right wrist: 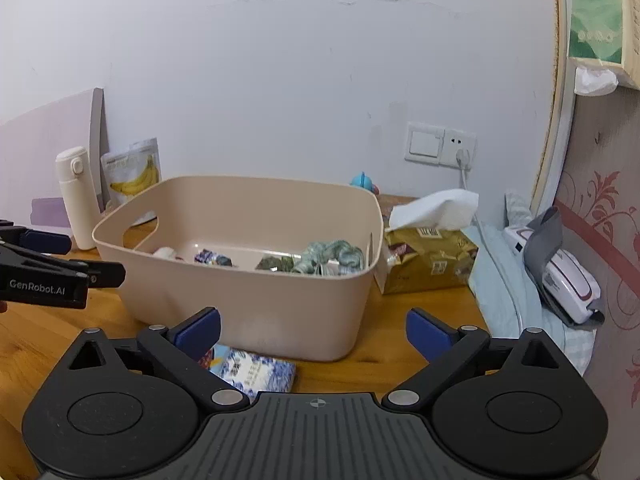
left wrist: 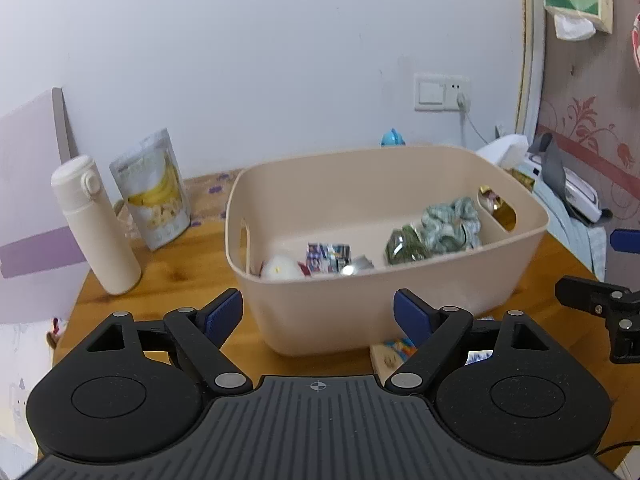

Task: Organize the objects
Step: 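Move both tools back toward the tissue pack on the table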

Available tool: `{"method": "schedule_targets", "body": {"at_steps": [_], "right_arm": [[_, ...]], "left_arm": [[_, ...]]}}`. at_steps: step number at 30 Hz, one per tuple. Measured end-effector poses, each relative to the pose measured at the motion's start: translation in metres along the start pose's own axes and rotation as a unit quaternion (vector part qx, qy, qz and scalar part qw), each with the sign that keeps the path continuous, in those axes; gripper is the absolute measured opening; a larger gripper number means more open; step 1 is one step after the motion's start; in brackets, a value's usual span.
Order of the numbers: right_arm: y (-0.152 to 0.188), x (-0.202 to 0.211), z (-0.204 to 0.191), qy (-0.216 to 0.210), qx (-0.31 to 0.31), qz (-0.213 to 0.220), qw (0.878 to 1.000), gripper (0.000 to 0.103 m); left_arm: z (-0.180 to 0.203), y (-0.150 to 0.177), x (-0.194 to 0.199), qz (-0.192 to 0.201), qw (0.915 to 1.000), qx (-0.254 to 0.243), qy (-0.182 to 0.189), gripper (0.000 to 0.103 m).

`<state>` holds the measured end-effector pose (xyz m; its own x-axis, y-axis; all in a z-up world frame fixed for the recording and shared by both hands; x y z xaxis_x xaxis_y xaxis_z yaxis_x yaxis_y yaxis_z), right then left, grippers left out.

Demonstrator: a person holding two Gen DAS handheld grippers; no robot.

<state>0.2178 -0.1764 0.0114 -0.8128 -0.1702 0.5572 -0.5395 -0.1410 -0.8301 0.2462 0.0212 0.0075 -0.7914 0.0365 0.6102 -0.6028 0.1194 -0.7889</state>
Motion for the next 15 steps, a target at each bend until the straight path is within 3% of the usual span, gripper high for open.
{"method": "schedule_targets", "body": {"at_steps": [15], "right_arm": [[0.040, -0.012, 0.009, 0.002, -0.028, -0.040, 0.999, 0.103]], "left_arm": [[0.006, 0.047, -0.012, -0.043, 0.9991, -0.001, 0.002, 0.084]]}}
Point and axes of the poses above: each gripper's, at about its wrist camera, not at the fingertips, and x roughly against the way its jaws point, z to its right, y to its underside, the point moved 8 cm from there along -x, roughly the way its jaws point, and after that the axes turned 2 degrees about -z, right-handed, at the moved point
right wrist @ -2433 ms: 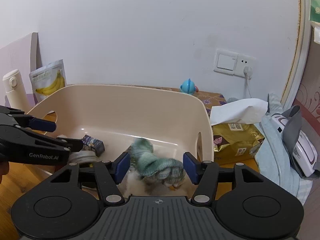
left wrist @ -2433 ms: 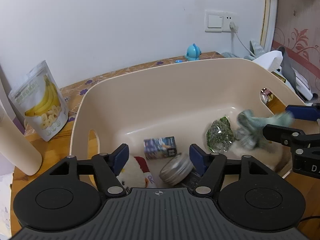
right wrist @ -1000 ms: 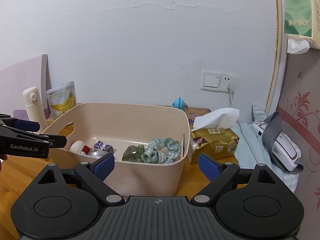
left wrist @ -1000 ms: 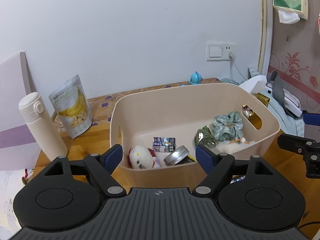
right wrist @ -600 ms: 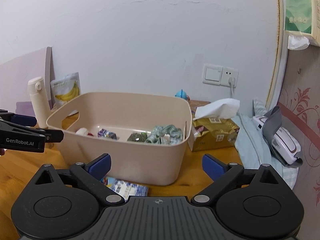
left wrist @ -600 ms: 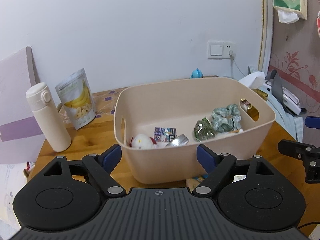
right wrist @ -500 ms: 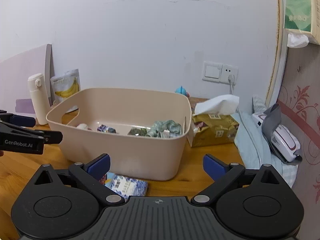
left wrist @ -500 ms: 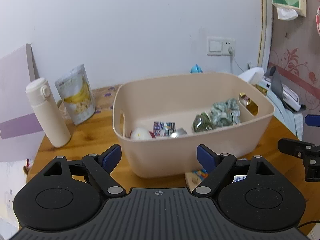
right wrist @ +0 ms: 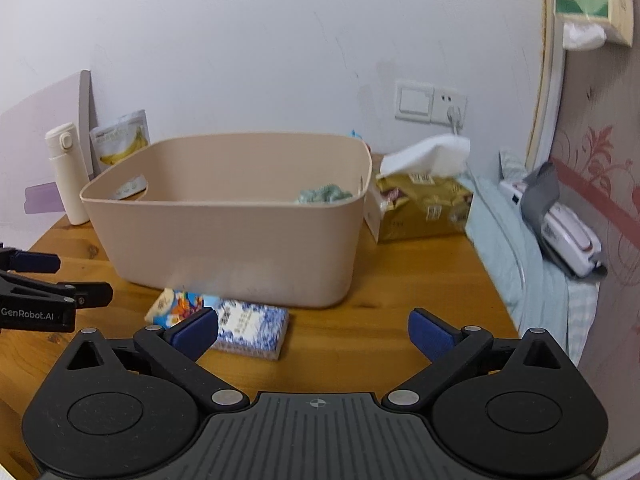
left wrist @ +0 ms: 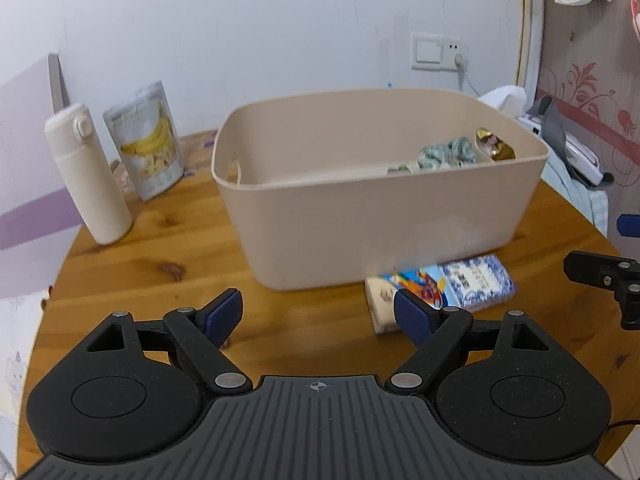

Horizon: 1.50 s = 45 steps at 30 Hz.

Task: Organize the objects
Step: 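Move both tools back toward the tissue pack on the table, then separate the two tissue packs, left tool on cartoon pack while right tool on blue pack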

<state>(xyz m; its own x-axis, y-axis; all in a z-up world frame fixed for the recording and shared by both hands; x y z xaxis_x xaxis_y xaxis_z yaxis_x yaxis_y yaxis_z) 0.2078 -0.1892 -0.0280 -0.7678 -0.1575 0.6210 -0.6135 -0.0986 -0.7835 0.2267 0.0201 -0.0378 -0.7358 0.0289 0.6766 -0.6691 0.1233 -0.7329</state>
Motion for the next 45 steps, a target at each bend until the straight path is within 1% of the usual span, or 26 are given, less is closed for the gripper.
{"method": "schedule_targets", "body": {"at_steps": [6, 16, 22, 26, 32, 38, 45], "right_arm": [[0.015, -0.012, -0.002, 0.004, 0.004, -0.012, 1.000, 0.103], [0.036, -0.028, 0.003, -0.010, -0.021, -0.031, 0.999, 0.103], [0.043, -0.036, 0.006, -0.014, -0.034, -0.042, 0.998, 0.103], [0.046, -0.039, 0.005, -0.013, -0.029, -0.046, 0.998, 0.103], [0.046, -0.041, 0.004, -0.019, -0.037, -0.043, 0.998, 0.103], [0.050, -0.049, -0.002, -0.028, -0.035, -0.054, 0.998, 0.103], [0.051, -0.059, -0.010, -0.030, -0.025, -0.062, 0.997, 0.103]], "left_arm": [[0.003, 0.014, -0.009, -0.012, 0.9998, 0.014, 0.002, 0.084], [0.008, 0.045, -0.028, -0.045, 0.9988, 0.020, 0.004, 0.084], [0.013, 0.045, -0.032, -0.046, 0.9988, 0.014, 0.012, 0.084], [0.018, 0.047, -0.036, -0.050, 0.9985, 0.011, 0.020, 0.084], [0.020, 0.049, -0.042, -0.050, 0.9983, 0.014, 0.028, 0.085], [0.020, 0.047, -0.044, -0.044, 0.9985, 0.014, 0.031, 0.088], [0.022, 0.046, -0.050, -0.040, 0.9986, 0.013, 0.031, 0.095]]}}
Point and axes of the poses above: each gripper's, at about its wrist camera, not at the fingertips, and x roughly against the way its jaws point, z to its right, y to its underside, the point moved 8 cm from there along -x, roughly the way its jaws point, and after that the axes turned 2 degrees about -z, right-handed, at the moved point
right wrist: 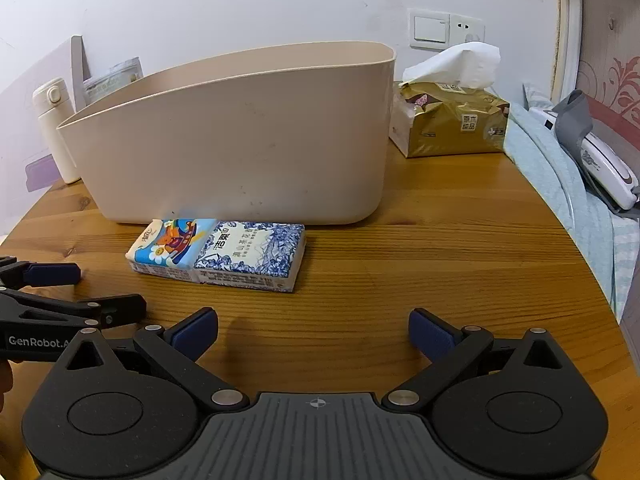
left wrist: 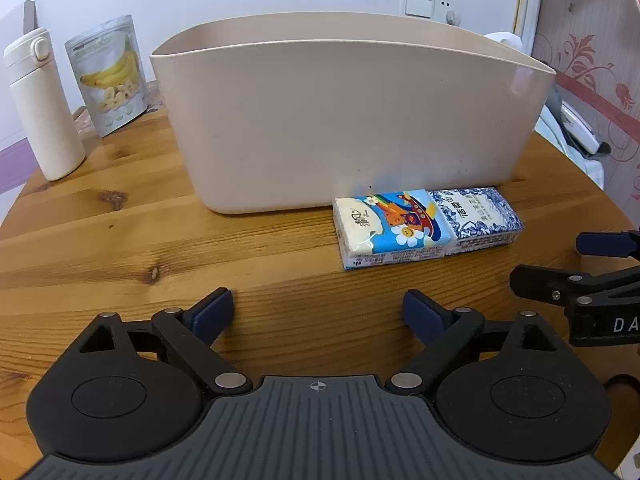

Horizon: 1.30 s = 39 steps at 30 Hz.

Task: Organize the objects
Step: 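Separate the two tissue packs, left tool on cartoon pack while right tool on blue pack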

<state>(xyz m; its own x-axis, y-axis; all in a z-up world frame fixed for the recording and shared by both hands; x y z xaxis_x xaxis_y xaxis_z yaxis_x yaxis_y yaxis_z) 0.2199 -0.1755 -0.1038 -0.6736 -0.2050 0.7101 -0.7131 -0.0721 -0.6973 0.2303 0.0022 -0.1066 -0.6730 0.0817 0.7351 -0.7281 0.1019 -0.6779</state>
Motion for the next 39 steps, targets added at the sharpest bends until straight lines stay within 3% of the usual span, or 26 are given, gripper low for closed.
{"method": "schedule_targets", "body": {"at_steps": [8, 21, 31, 39], "right_arm": [[-0.004, -0.008, 0.000, 0.011, 0.012, 0.005, 1.000, 0.103], [-0.021, -0.020, -0.011, -0.054, -0.006, 0.013, 0.998, 0.103], [-0.028, -0.028, -0.021, -0.061, 0.016, -0.008, 0.998, 0.103], [-0.030, -0.033, -0.020, -0.022, 0.026, -0.012, 0.999, 0.103]], "left_arm": [[0.003, -0.005, -0.008, 0.003, 1.0000, -0.006, 0.005, 0.099], [-0.002, -0.013, -0.018, 0.005, 0.9999, -0.008, 0.007, 0.101], [-0.014, -0.016, -0.019, -0.002, 1.0000, -0.006, 0.000, 0.101], [-0.030, -0.014, -0.015, -0.004, 0.9998, 0.003, -0.020, 0.101]]}}
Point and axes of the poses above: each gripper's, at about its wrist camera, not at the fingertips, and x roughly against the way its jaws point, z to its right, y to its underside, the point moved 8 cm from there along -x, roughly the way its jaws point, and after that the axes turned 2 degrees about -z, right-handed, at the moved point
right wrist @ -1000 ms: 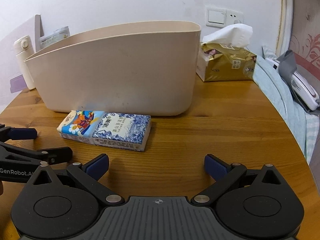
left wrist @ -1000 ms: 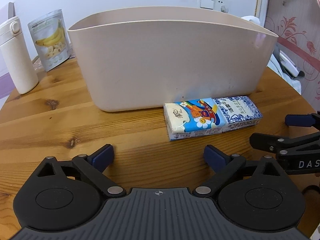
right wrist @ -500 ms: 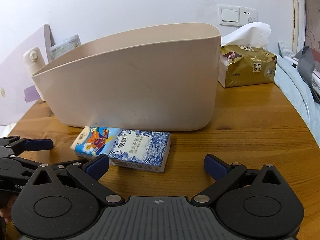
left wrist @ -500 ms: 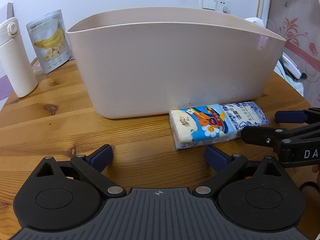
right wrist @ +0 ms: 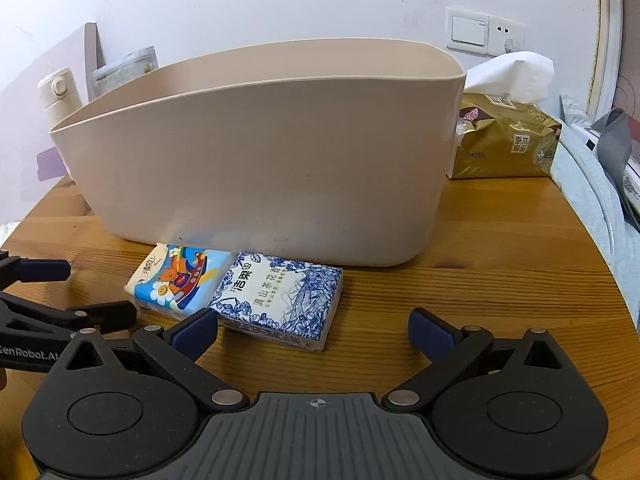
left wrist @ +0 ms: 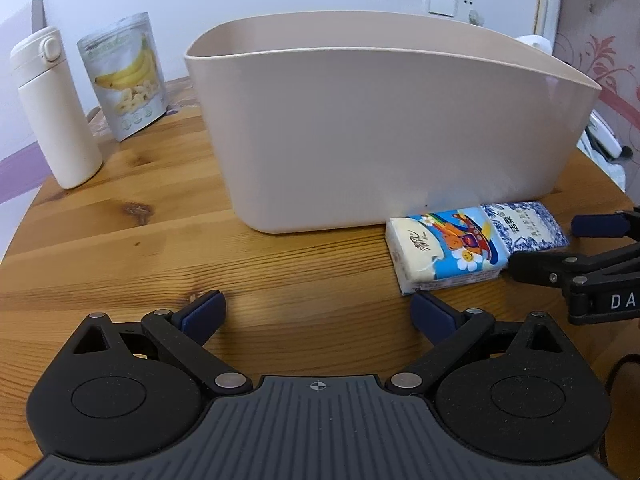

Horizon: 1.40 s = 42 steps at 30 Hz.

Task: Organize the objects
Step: 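Separate the two tissue packs, left tool on cartoon pack while right tool on blue pack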

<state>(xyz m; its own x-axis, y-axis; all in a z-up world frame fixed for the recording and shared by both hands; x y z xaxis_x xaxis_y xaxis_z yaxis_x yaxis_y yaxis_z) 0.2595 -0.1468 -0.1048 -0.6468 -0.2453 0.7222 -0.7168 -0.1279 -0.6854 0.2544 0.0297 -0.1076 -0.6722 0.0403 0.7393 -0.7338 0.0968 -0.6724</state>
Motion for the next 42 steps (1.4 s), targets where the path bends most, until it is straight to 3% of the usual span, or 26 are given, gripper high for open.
{"method": "schedule_targets", "body": {"at_steps": [10, 16, 25, 42], "right_arm": [[0.001, 0.004, 0.025, 0.034, -0.025, -0.003, 0.999, 0.103], [0.007, 0.019, 0.047, 0.019, -0.038, 0.006, 0.999, 0.103], [0.008, 0.019, 0.047, 0.012, -0.030, 0.000, 0.999, 0.103], [0.006, 0.004, -0.001, -0.004, 0.018, -0.001, 1.000, 0.103]], "left_arm": [[0.033, -0.005, 0.003, 0.003, 0.9986, -0.025, 0.045, 0.101], [0.053, -0.010, 0.001, 0.003, 0.9971, -0.019, 0.073, 0.101], [0.048, -0.014, -0.013, 0.008, 0.9987, -0.001, 0.050, 0.101], [0.002, -0.009, -0.010, 0.006, 0.9996, -0.002, 0.028, 0.099]]}}
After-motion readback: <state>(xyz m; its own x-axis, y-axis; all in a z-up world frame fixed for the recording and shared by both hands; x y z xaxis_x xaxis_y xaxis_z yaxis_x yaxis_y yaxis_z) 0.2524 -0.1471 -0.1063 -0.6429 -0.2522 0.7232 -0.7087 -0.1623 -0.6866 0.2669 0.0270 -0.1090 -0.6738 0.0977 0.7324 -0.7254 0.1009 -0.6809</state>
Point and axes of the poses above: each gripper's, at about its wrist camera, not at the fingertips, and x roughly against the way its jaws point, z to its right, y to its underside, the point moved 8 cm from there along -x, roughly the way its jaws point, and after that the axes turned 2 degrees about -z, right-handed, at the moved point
